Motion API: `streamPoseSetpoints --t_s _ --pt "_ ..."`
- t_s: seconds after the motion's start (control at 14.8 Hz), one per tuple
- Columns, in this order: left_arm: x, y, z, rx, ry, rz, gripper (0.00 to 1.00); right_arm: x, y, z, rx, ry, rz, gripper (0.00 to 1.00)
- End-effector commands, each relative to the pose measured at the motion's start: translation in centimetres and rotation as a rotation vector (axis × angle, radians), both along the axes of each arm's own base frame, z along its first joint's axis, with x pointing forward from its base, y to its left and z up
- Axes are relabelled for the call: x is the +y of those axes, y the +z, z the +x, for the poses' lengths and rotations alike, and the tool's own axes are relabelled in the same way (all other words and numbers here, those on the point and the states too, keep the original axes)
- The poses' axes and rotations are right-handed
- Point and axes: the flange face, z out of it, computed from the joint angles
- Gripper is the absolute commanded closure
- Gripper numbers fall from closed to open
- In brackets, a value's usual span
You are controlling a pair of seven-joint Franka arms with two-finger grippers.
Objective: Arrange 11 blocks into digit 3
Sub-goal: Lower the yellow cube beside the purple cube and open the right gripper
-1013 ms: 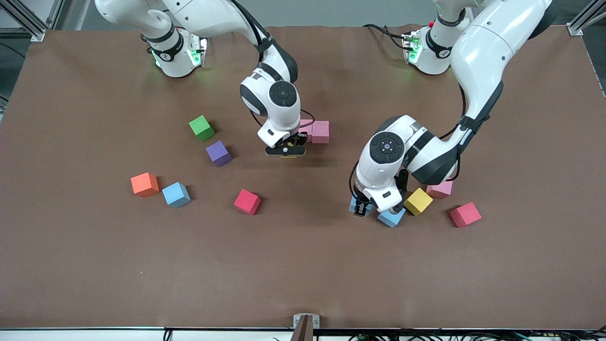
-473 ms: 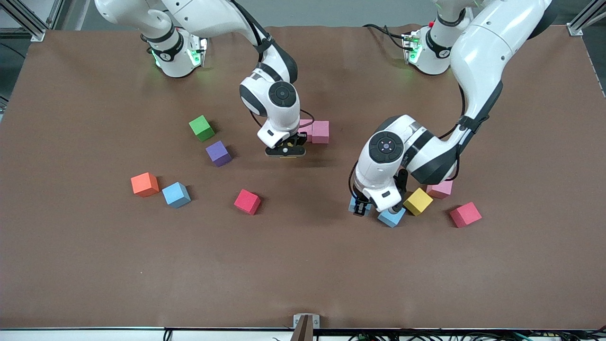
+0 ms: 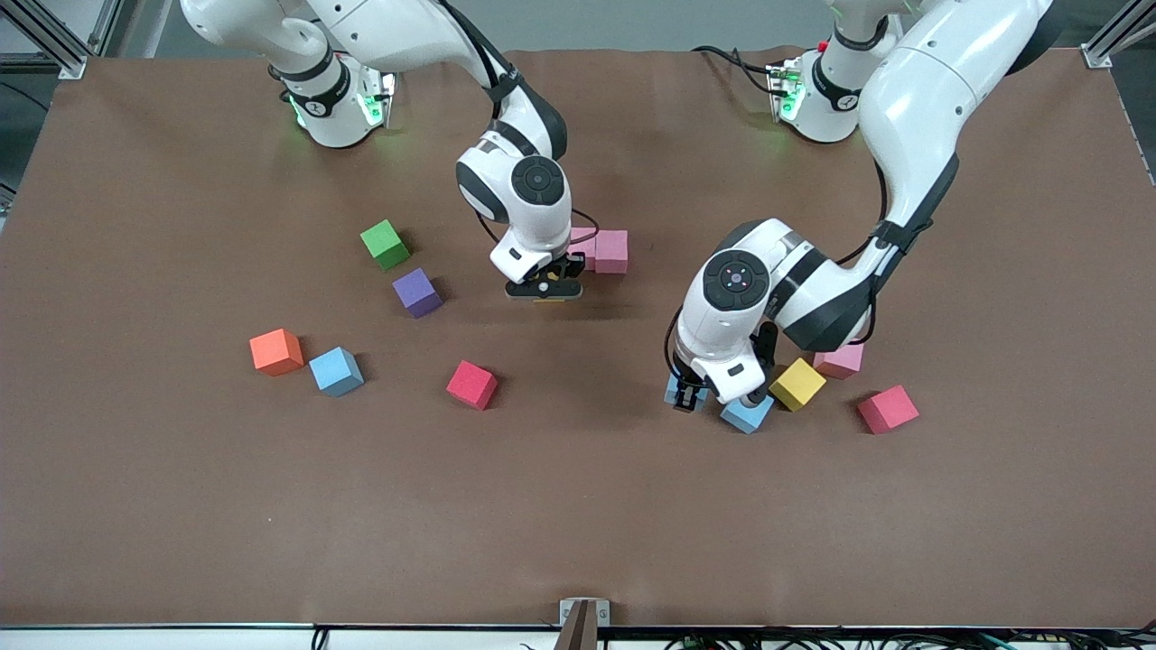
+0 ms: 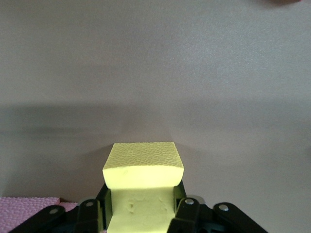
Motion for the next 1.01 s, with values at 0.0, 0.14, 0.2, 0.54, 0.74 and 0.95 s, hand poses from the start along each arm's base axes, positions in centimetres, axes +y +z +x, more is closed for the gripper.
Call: streamPoseSetpoints --t_s 0.0,0.14,0.2,0.54,0.74,0.95 --pt "-0.4 0.3 0.2 -0.001 0.009 -0.008 0.44 -1.0 -0.1 -0.5 0.016 0.006 0.001 0.89" --pt "-0.3 0.3 0.2 -0.001 0.009 -0.008 0.44 -1.0 -0.1 -0.4 0.016 0.0 0.001 0.72" --pt "-0.2 0.3 0.3 -0.001 0.009 -0.008 0.44 -1.0 0.0 -0.3 0.017 0.002 0.002 0.01" --pt "0.1 1.1 0.9 -0.014 0.014 -0.016 0.44 -0.9 0.2 -0.2 0.017 0.004 0.0 0.0" --pt "0.1 1.1 1.0 -0.013 0.017 -0.019 0.44 -0.8 0.3 -0.1 0.014 0.0 0.003 0.0" --pt "-0.2 0.9 0.8 -0.009 0.014 -0.019 0.44 -0.6 1.3 0.0 0.014 0.001 0.004 0.0"
